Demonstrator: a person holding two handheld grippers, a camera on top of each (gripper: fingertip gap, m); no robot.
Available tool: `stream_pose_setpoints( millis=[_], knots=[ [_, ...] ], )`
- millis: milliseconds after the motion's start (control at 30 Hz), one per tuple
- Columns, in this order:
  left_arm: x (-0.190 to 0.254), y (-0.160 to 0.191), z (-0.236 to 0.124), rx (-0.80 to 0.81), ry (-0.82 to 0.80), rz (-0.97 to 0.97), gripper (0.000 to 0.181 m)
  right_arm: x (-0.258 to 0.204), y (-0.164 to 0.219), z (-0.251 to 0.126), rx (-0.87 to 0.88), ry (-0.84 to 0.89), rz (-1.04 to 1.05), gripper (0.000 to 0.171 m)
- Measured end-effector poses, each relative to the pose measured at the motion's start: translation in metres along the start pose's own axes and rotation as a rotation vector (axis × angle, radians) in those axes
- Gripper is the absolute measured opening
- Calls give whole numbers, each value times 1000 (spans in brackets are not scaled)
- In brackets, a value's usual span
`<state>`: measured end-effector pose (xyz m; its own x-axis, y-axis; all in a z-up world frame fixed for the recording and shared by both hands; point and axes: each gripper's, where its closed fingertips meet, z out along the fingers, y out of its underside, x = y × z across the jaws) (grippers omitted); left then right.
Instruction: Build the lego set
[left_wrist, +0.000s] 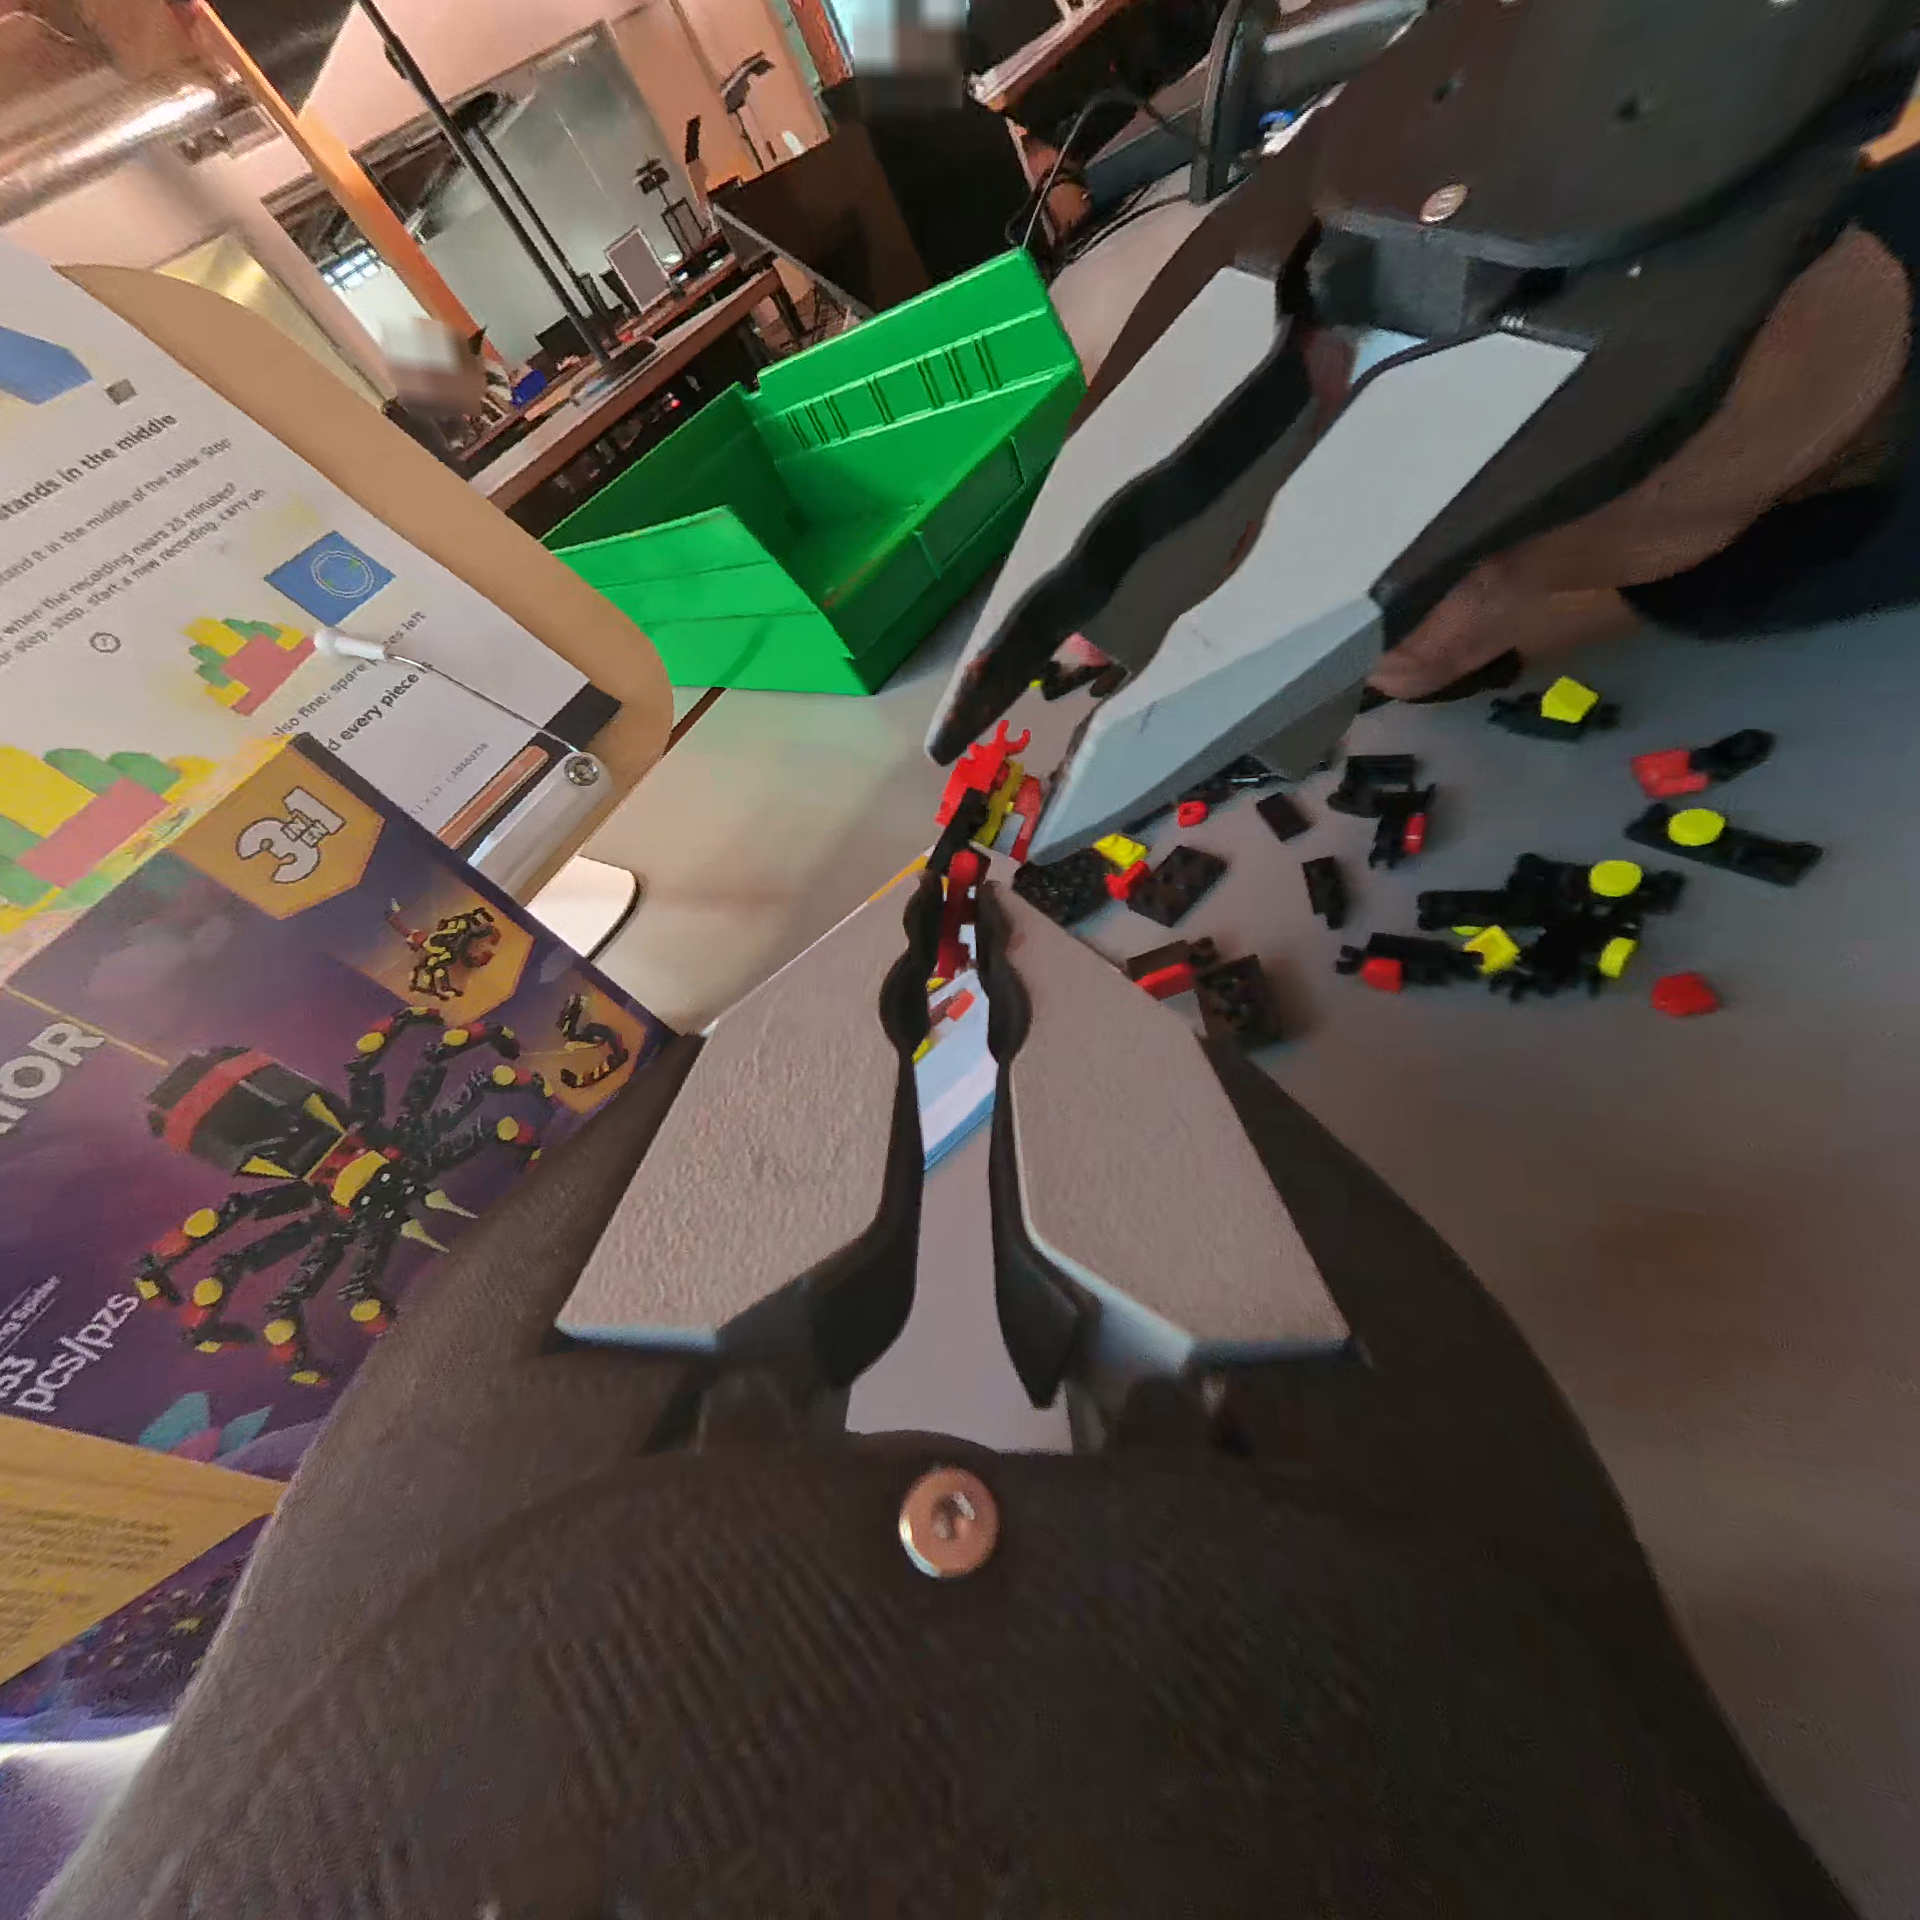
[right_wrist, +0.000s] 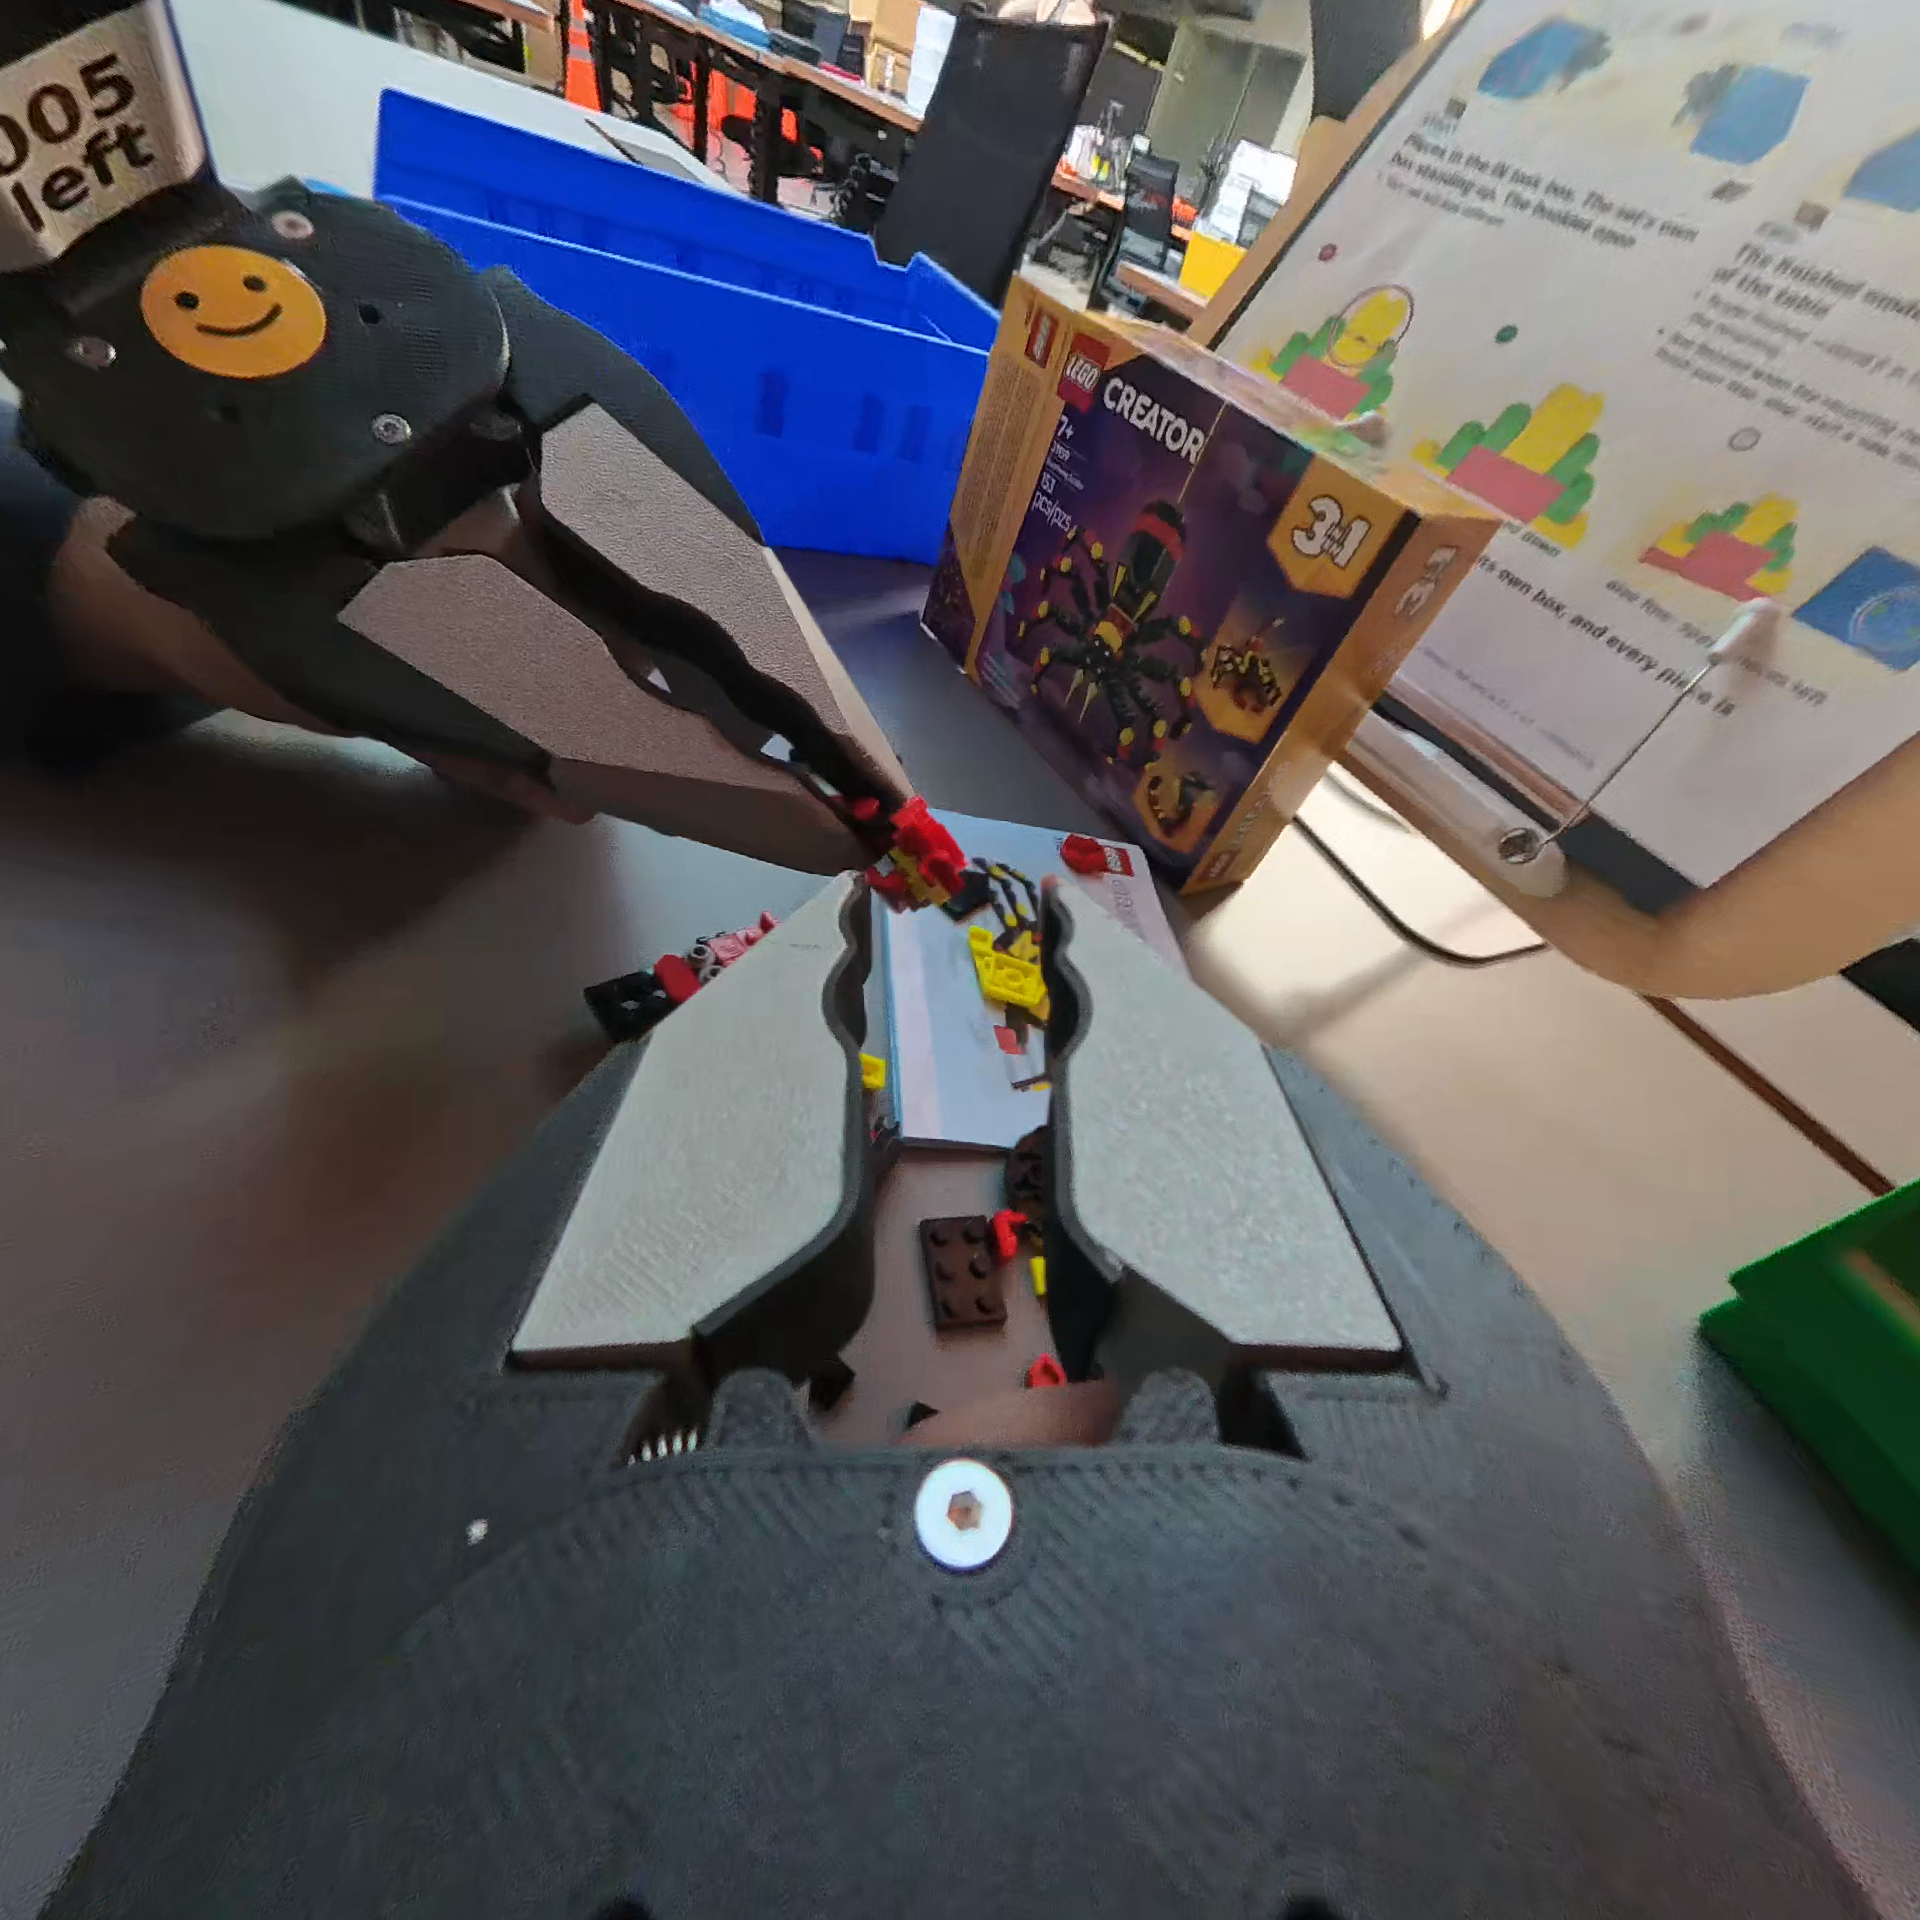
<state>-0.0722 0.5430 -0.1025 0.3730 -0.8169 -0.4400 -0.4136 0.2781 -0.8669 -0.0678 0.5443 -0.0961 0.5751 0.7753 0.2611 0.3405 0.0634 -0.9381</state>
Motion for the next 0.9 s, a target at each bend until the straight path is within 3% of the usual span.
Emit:
stream_pose_setpoints(
  millis=[33,100,167,300,433,600,700,800,900],
  knots=[
    [-1,2,1,-13,0,-5,4,0,3,1,-18,-14,25,28],
    [-2,4,2,-23,10,-15,3,9,26,5,-159,34,24,0],
    [-8,8,5,-40,-10,-16,4,18,47,6,-281,83,-65,0],
    [-16,22,12,-113,-52,71,4,5,13,5,-82,-7,89,13],
    [-11,12,10,-65,-42,36,3,6,13,12,-75,-63,322,23],
    [-8,3,6,-27,-27,-56,3,-1,0,12,-5,-163,457,11],
    [-4,0,4,-5,54,-159,3,-4,-2,9,3,-183,375,11],
    [-1,-3,2,19,140,-282,3,-5,-2,5,-21,-122,120,12],
    [-10,-10,-3,74,120,-344,2,12,41,7,-290,46,-176,10]
  ],
)
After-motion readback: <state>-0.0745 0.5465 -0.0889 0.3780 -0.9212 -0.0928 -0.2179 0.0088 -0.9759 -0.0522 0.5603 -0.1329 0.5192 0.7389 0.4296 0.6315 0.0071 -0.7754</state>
